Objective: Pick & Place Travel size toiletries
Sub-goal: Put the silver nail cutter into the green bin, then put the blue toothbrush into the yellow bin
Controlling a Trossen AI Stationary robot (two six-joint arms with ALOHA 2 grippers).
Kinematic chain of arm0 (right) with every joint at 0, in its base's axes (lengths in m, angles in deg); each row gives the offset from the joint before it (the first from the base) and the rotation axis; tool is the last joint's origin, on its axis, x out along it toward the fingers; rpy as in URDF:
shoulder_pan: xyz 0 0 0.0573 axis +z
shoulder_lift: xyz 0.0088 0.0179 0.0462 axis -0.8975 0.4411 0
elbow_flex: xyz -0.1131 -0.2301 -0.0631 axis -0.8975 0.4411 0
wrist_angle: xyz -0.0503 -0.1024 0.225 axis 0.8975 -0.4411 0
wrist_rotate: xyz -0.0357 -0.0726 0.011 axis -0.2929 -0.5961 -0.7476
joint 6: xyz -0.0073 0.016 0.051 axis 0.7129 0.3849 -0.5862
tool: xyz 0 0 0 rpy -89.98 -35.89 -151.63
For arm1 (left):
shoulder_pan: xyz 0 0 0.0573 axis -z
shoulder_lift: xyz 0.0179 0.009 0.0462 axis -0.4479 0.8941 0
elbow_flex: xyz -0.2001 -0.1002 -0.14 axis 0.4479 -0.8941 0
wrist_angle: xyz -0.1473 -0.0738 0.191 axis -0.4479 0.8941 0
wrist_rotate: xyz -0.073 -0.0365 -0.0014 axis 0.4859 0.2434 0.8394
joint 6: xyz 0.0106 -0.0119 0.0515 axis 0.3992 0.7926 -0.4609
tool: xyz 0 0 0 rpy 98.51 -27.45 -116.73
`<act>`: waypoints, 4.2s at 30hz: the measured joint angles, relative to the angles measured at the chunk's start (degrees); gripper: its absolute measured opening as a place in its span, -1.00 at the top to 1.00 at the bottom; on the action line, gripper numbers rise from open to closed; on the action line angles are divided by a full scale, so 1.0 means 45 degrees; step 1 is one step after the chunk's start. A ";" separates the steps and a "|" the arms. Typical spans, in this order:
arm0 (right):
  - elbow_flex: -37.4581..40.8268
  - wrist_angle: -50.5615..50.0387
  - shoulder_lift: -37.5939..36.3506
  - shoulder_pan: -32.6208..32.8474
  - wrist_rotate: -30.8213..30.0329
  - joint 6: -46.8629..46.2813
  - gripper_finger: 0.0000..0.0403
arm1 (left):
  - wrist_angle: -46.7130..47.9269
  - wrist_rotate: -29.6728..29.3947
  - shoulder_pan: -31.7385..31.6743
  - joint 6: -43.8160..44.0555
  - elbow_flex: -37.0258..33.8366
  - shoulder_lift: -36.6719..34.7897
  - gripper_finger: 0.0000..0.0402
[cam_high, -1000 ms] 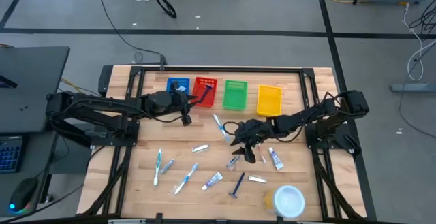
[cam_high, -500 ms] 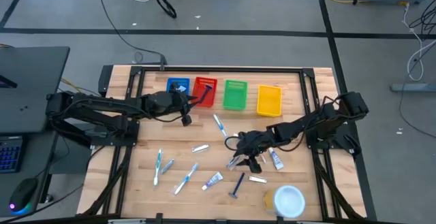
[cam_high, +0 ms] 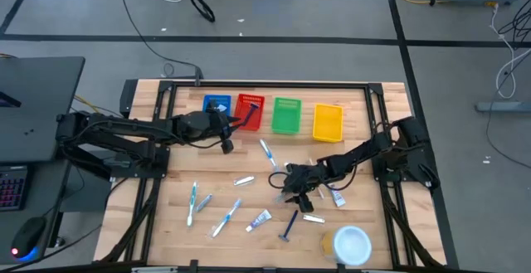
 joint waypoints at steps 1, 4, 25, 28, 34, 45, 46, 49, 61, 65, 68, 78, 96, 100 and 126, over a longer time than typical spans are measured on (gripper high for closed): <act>-0.0025 -0.0045 -0.0009 0.0004 -0.0101 0.0192 0.00 | 0.0001 0.0000 0.0000 0.0000 0.0000 0.0000 0.53; -0.0026 -0.0069 -0.0005 0.0015 -0.0540 0.0849 0.02 | 0.0015 0.0000 0.0000 0.0003 0.0000 0.0000 0.53; -0.0102 -0.0308 -0.0191 -0.0788 -0.0528 0.0425 0.78 | 0.0073 0.0000 0.0000 -0.0083 0.0000 0.0000 0.53; -0.0284 -0.0278 -0.0766 -0.1163 -0.0576 0.0747 0.80 | 0.0078 0.0000 0.0000 -0.0087 0.0000 0.0000 0.53; -0.0332 -0.0393 -0.2655 -0.2307 -0.3868 0.2262 0.80 | 0.0093 0.0000 0.0000 -0.0087 0.0000 0.0000 0.53; -0.0347 -0.0015 -0.3011 -0.6676 -0.8095 -0.2681 0.78 | -0.0001 -0.0002 -0.0005 -0.0090 0.0000 0.0000 0.53; -0.0347 0.0078 -0.2812 -0.7008 -0.7290 -0.2893 0.78 | -0.0023 -0.0005 -0.0005 -0.0087 0.0000 0.0000 0.53; -0.0347 0.0208 -0.2354 -0.7619 -0.6256 -0.2913 0.78 | -0.0024 -0.0005 -0.0001 -0.0092 0.0000 0.0000 0.53; -0.0347 0.0834 -0.1172 -0.7844 -0.5131 -0.1215 0.57 | -0.0014 -0.0005 -0.0005 -0.0529 0.0000 -0.0001 0.53; -0.0347 0.0830 -0.1166 -0.7994 -0.5337 -0.1244 0.45 | -0.0024 -0.0011 -0.0003 -0.0684 0.0000 0.0000 0.53; -0.0347 0.0857 -0.1166 -0.8072 -0.5278 -0.1251 0.41 | -0.0019 -0.0010 0.0000 -0.0835 0.0000 0.0000 0.53; -0.0543 0.1390 -0.1307 -0.7795 -0.4927 -0.0143 0.40 | -0.0024 -0.0041 -0.0005 -0.0865 0.0000 0.0000 0.53; -0.1720 -0.4329 -0.2652 -0.4023 -0.4148 0.0939 0.40 | -0.0014 -0.0015 -0.0002 -0.0748 0.0000 0.0000 0.53; -0.1634 -0.4066 -0.2637 -0.3522 -0.4233 -0.1109 0.40 | -0.0014 -0.0010 0.0000 -0.0738 0.0000 0.0000 0.53; -0.1634 -0.2317 -0.1171 -0.2914 -0.3933 -0.5440 0.27 | -0.0024 -0.0010 0.0000 -0.0547 0.0000 0.0000 0.53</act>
